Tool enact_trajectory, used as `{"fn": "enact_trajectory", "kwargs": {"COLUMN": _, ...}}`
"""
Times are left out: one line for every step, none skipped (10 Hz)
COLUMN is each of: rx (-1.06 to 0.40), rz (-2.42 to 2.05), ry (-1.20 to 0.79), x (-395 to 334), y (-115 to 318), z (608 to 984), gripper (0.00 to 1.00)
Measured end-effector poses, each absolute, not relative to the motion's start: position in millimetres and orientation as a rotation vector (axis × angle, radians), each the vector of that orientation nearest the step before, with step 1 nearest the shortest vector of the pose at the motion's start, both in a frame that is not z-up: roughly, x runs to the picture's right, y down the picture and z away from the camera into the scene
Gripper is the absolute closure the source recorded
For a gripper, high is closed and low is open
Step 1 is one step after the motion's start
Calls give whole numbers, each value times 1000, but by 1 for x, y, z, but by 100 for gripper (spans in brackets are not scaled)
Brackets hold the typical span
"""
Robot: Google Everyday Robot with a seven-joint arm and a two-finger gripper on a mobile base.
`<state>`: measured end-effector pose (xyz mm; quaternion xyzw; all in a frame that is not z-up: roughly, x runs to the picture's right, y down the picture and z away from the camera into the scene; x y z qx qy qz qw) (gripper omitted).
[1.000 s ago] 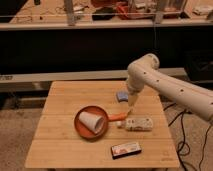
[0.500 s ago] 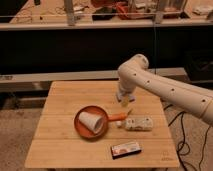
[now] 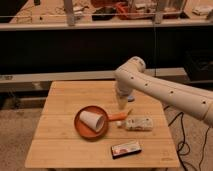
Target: Move the arm in a circular motion
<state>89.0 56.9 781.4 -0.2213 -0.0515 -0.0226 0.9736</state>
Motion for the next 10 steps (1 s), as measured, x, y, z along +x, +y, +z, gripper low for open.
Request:
{"fn": "enact_trajectory", "kwargs": {"rx": -446, "rz": -36, "ry": -105, "x": 97, "y": 61, "z": 779, "gripper": 20}}
{"fn": "enact_trajectory", "kwargs": {"rx": -443, "rz": -27, "ry": -108, "x": 109, "y": 67, "z": 773, "gripper": 20}}
{"fn": "enact_trajectory", "kwargs": {"rx": -444, "rz": -15, "ry": -111, "x": 114, "y": 71, "z": 769, "gripper": 20}}
{"fn": "enact_trajectory", "kwargs": {"rx": -445, "rz": -1, "ry": -115, "x": 119, "y": 74, "z": 768, "gripper": 20}}
{"fn": "enact_trajectory", "kwargs": {"rx": -448, "rz": 14, "ry": -122, "x": 127, "y": 77, "z": 765, "gripper": 20}}
{"fn": "enact_trajectory", "kwargs": {"rx": -454, "rz": 32, "ry": -122, "x": 145, "y": 80, "z": 761, "gripper": 20}}
{"fn": "enact_trajectory", "kwargs": {"rx": -456, "rz": 44, "ry": -120, "x": 158, "y": 82, "z": 760, "gripper": 20}}
{"fn": "enact_trajectory", "kwargs": {"rx": -458, "rz": 58, "ry": -120, "x": 169, "y": 83, "z": 759, "gripper": 20}}
{"fn": "enact_trajectory", "kwargs": {"rx": -460, "rz": 69, "ry": -120, "x": 176, "y": 84, "z": 757, "gripper": 20}}
{"fn": "enact_trajectory", "kwargs": {"rx": -460, "rz": 76, "ry": -120, "x": 178, "y": 84, "z": 756, "gripper": 20}}
